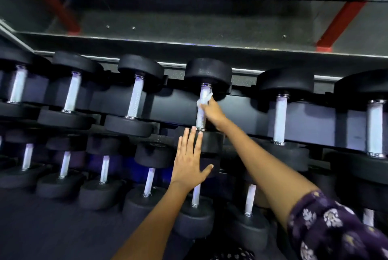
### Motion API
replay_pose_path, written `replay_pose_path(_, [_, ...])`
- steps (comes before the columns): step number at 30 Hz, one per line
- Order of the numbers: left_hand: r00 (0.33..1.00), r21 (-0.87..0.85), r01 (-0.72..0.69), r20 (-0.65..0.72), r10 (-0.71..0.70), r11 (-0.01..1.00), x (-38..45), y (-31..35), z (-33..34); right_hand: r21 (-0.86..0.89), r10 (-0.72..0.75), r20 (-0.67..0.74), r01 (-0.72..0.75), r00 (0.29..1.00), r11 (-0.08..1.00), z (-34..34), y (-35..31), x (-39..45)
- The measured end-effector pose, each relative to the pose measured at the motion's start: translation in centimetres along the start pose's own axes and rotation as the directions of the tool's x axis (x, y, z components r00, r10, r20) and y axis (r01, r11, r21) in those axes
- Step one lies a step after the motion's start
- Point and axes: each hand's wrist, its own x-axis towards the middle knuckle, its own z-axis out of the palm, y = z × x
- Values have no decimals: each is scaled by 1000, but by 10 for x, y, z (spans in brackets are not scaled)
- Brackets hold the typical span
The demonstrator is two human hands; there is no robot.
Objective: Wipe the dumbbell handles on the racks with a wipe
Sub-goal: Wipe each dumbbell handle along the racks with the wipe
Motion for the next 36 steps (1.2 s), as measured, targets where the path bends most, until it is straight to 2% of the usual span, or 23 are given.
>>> replay_pose_path(1, [1000,3,3,-3,-3,1000,0,0,0,176,14,13,-16,1000,984,-7,-6,2])
replay_pose_path(3, [1000,2,10,-7,-10,1000,-1,1,-1,388,13,51,-32,999,921,-16,-10,7])
replay_pose_path(9, [1000,-4,8,-17,-8,1000,-2,3,-1,623,28,126,-101,992,775,-27,-11,12])
replay_pose_path(14, [999,-29,38,-24,-39,999,0,9,-1,612,-41,229,-111,972,783,-21,-11,9])
replay_pose_path(16, [999,-40,41,-18,-41,998,0,10,-1,560,-6,268,-151,963,815,-31,-3,-3])
replay_pose_path(17, [999,-35,41,-14,-41,999,-1,10,-1,590,16,280,-185,960,786,-37,1,-3])
replay_pose_path(19, [999,-15,49,-5,-50,999,0,8,-1,675,38,232,-189,972,713,-44,-4,3])
replay_pose_path(22, [998,8,67,1,-67,998,0,9,0,589,7,219,-138,976,796,-34,-20,4])
replay_pose_path(24, [998,18,69,-2,-69,997,0,10,2,526,-14,283,-143,959,839,-33,-18,-3])
replay_pose_path(26, [998,27,59,-14,-59,998,1,10,3,506,17,314,-182,949,843,-45,-16,-8])
replay_pose_path(29, [998,56,49,-29,-48,997,5,7,1,611,51,219,-178,974,772,-51,-18,8])
replay_pose_path(30, [998,59,54,-27,-52,997,3,8,1,603,40,209,-161,977,782,-48,-21,8])
replay_pose_path(32, [998,56,61,-24,-60,997,2,9,1,548,-4,270,-151,963,823,-38,-20,7])
replay_pose_path(34, [997,52,76,-28,-74,996,2,10,2,486,-19,391,-188,920,853,-37,-9,-9])
replay_pose_path(36, [997,63,70,-18,-69,996,2,9,2,385,63,431,-246,900,889,-42,2,-18])
